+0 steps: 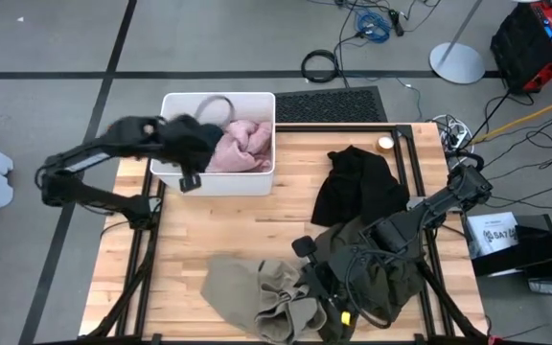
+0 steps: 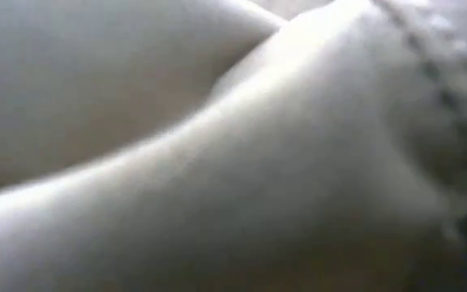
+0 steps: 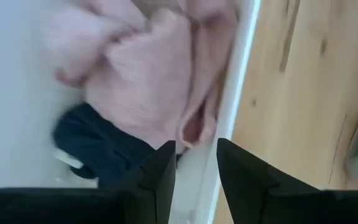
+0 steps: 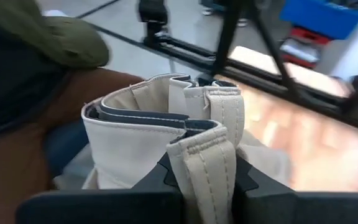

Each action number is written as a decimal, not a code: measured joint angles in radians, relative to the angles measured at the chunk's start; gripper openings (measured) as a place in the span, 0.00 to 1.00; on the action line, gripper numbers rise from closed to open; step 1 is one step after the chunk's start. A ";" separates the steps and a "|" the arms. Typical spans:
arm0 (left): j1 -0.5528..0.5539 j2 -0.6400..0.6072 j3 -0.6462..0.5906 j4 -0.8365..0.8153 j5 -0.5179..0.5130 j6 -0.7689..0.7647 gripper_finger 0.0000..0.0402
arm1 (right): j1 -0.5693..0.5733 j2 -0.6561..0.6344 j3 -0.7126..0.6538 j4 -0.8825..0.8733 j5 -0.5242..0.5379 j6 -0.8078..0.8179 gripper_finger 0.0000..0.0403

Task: Sort clothes
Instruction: Put the brown shorts into the white laundry bin

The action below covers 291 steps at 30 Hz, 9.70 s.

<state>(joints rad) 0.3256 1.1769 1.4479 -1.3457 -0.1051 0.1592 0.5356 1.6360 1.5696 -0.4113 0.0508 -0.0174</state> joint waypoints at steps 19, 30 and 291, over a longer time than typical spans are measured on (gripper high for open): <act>-0.304 -0.323 -0.050 0.770 0.688 -0.364 0.32 | -0.213 -0.086 0.051 0.332 0.265 -0.080 0.08; -0.456 -0.215 -0.190 0.871 0.385 -0.304 0.32 | -0.287 -0.085 0.053 0.256 0.235 -0.020 0.08; -0.812 -0.103 -0.311 0.793 -0.474 -0.465 0.25 | -0.491 0.523 -0.304 0.264 0.225 0.518 0.69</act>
<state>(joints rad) -0.4863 1.0737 1.1370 -0.5527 -0.5794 -0.3058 0.0444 2.1590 1.2656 -0.1471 0.2755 0.5009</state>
